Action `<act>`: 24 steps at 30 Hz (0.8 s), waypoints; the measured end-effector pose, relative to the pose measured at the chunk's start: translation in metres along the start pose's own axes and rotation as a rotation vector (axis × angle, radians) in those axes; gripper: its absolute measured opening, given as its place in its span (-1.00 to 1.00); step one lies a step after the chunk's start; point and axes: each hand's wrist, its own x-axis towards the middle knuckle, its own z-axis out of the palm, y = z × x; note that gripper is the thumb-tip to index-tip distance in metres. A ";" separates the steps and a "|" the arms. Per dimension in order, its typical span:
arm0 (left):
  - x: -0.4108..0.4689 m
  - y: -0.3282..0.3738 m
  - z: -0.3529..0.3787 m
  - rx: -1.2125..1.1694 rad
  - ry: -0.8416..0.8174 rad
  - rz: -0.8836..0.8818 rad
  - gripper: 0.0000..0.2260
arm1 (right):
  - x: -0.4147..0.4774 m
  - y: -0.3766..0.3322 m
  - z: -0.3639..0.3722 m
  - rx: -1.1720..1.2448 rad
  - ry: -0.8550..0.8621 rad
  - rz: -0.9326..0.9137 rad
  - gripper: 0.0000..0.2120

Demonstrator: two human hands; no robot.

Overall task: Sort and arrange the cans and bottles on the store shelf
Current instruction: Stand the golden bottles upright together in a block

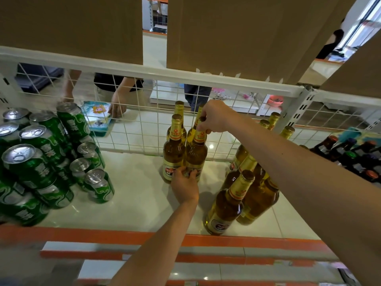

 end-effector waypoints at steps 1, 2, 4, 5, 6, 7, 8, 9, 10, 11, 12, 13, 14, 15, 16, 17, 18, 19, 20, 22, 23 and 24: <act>0.000 0.000 -0.001 0.003 -0.003 0.002 -0.75 | 0.000 -0.001 -0.001 -0.006 -0.011 0.006 -0.75; 0.000 0.000 -0.001 0.002 -0.006 0.004 -0.76 | 0.000 -0.001 -0.001 -0.014 -0.013 0.010 -0.75; 0.000 0.002 -0.001 0.006 -0.012 0.004 -0.76 | -0.001 -0.001 -0.002 -0.010 -0.002 0.010 -0.75; 0.001 0.001 -0.002 0.013 -0.013 0.010 -0.76 | -0.001 0.000 -0.001 0.005 0.007 0.009 -0.75; 0.002 0.001 -0.002 0.020 -0.017 0.016 -0.77 | -0.002 0.000 0.001 0.018 0.016 0.010 -0.76; 0.003 0.000 -0.003 0.024 -0.022 0.022 -0.77 | -0.003 0.001 0.003 0.026 0.024 0.011 -0.76; 0.004 0.001 -0.004 0.027 -0.031 0.025 -0.77 | -0.003 0.001 0.006 0.028 0.027 0.015 -0.76; 0.004 0.002 -0.007 0.034 -0.043 0.030 -0.77 | -0.005 0.002 0.008 0.026 0.026 0.017 -0.76; 0.004 0.003 -0.010 0.040 -0.066 0.028 -0.77 | -0.006 0.003 0.009 0.022 0.019 0.019 -0.74; 0.003 0.003 -0.014 0.039 -0.103 0.025 -0.77 | -0.009 0.005 0.008 0.031 0.011 0.018 -0.70; 0.002 0.002 -0.018 0.035 -0.155 0.021 -0.77 | -0.013 0.007 0.006 0.056 0.008 0.023 -0.66; 0.002 -0.001 -0.024 0.045 -0.215 0.018 -0.76 | -0.017 0.010 0.002 0.083 0.011 0.028 -0.61; 0.002 -0.006 -0.031 0.069 -0.281 0.013 -0.76 | -0.021 0.013 -0.002 0.093 0.021 0.030 -0.58; 0.002 -0.013 -0.038 0.110 -0.354 -0.001 -0.77 | -0.026 0.018 -0.007 0.081 0.029 0.026 -0.57; 0.003 -0.021 -0.044 0.167 -0.423 -0.012 -0.77 | -0.031 0.021 -0.012 0.059 0.020 0.021 -0.59; 0.001 -0.028 -0.051 0.232 -0.480 -0.024 -0.76 | -0.038 0.024 -0.017 0.040 -0.001 0.009 -0.62; -0.001 -0.034 -0.058 0.283 -0.541 -0.033 -0.74 | -0.045 0.026 -0.021 0.034 -0.022 -0.003 -0.66; -0.005 -0.037 -0.063 0.310 -0.613 -0.041 -0.71 | -0.053 0.027 -0.025 0.038 -0.035 -0.023 -0.70; -0.010 -0.038 -0.067 0.321 -0.695 -0.050 -0.66 | -0.061 0.027 -0.028 0.055 -0.043 -0.043 -0.74; -0.021 -0.035 -0.075 0.338 -0.852 -0.049 -0.51 | -0.077 0.028 -0.031 0.117 -0.049 -0.081 -0.83; -0.028 -0.030 -0.077 0.349 -0.907 -0.043 -0.44 | -0.084 0.028 -0.032 0.134 -0.064 -0.095 -0.84; -0.036 -0.027 -0.078 0.361 -0.940 -0.029 -0.37 | -0.091 0.028 -0.032 0.124 -0.089 -0.107 -0.84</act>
